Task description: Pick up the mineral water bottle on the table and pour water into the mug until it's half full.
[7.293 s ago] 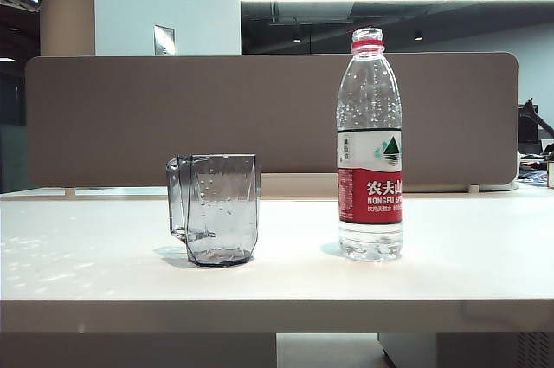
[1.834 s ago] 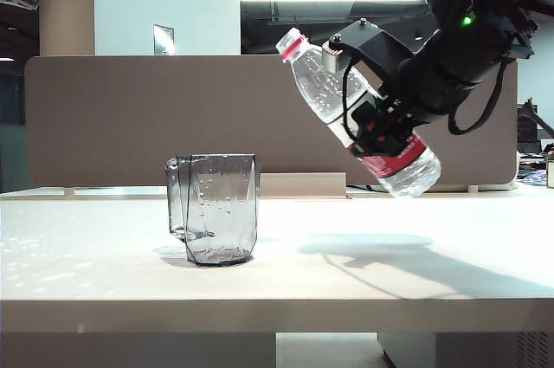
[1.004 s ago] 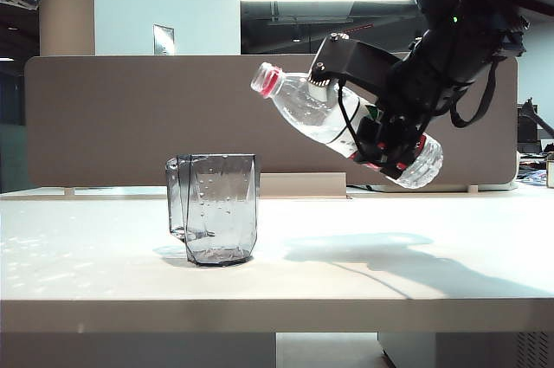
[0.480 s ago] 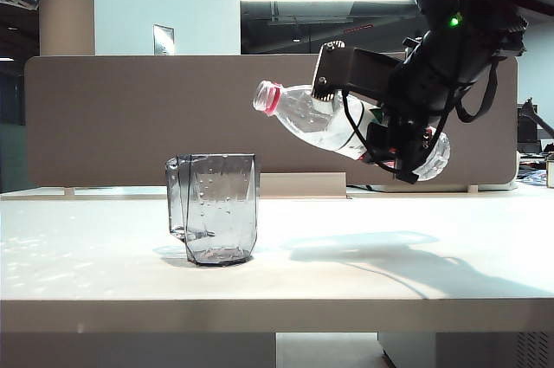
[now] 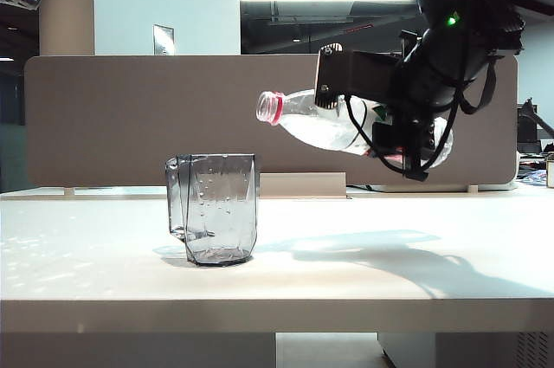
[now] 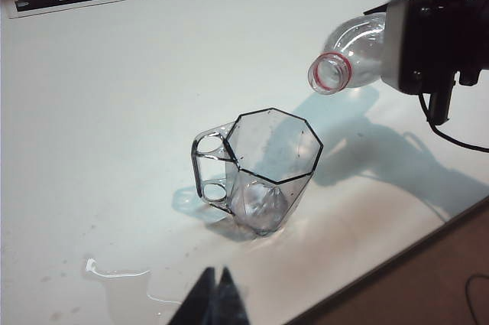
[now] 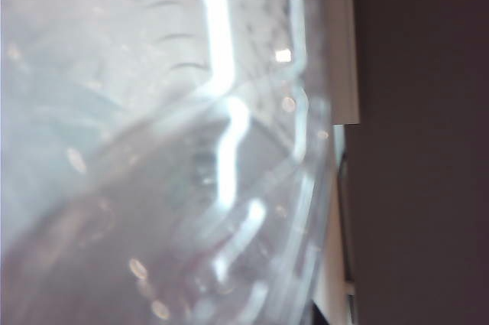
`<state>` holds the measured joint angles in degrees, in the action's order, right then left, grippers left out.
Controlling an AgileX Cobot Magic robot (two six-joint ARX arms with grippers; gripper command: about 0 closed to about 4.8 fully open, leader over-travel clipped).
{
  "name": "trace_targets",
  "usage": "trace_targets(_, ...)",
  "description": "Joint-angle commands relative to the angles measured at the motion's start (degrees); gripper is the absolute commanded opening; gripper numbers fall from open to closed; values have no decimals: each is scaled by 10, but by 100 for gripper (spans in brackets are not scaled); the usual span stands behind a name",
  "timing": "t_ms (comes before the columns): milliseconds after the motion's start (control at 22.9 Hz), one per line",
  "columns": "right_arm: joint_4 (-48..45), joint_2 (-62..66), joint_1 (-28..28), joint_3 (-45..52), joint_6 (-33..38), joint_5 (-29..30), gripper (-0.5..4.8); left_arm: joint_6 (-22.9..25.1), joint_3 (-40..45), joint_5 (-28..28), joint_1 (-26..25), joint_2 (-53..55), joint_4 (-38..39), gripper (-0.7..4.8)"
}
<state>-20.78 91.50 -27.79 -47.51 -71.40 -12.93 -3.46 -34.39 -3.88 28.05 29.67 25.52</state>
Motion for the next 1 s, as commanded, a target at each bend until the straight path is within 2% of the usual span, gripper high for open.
trace_targets(44, -61, -6, -1, -6, -16, -3, 202, 0, -2, 0, 0, -1, -8, -5)
trace_targets(480, -96, -6, -37, -6, -43, -8, 202, 0, -2, 0, 0, -1, -7, -5)
trace_targets(1004, -93, -6, -37, -10, -64, -24, 202, 0, -2, 0, 0, -1, -7, -5)
